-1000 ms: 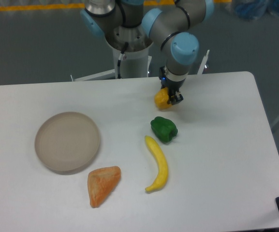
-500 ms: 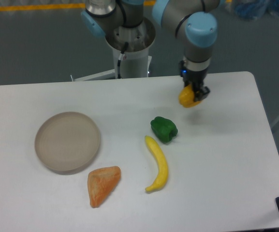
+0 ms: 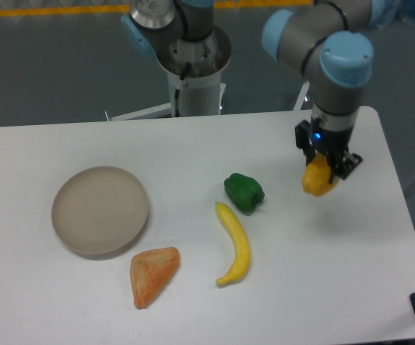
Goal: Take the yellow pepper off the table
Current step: 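Lift the held yellow pepper up and away from the green pepper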
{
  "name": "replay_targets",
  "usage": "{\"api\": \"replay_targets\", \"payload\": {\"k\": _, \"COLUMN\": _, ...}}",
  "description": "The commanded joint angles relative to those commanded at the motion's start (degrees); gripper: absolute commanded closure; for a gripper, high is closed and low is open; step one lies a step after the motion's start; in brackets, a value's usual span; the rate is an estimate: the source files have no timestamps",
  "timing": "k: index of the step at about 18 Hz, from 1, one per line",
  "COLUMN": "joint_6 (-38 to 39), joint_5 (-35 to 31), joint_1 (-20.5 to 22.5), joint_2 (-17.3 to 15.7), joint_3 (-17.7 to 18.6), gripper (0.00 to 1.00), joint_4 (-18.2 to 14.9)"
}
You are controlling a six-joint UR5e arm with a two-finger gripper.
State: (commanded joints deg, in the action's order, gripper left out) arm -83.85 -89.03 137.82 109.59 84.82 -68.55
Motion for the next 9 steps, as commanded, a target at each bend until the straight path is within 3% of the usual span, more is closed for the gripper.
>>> {"api": "replay_targets", "payload": {"k": 9, "joint_6": -0.35, "joint_5": -0.35, "joint_1": -0.18, "joint_2": 2.56, "joint_3": -1.41, "gripper": 0.72, "joint_4": -0.09}}
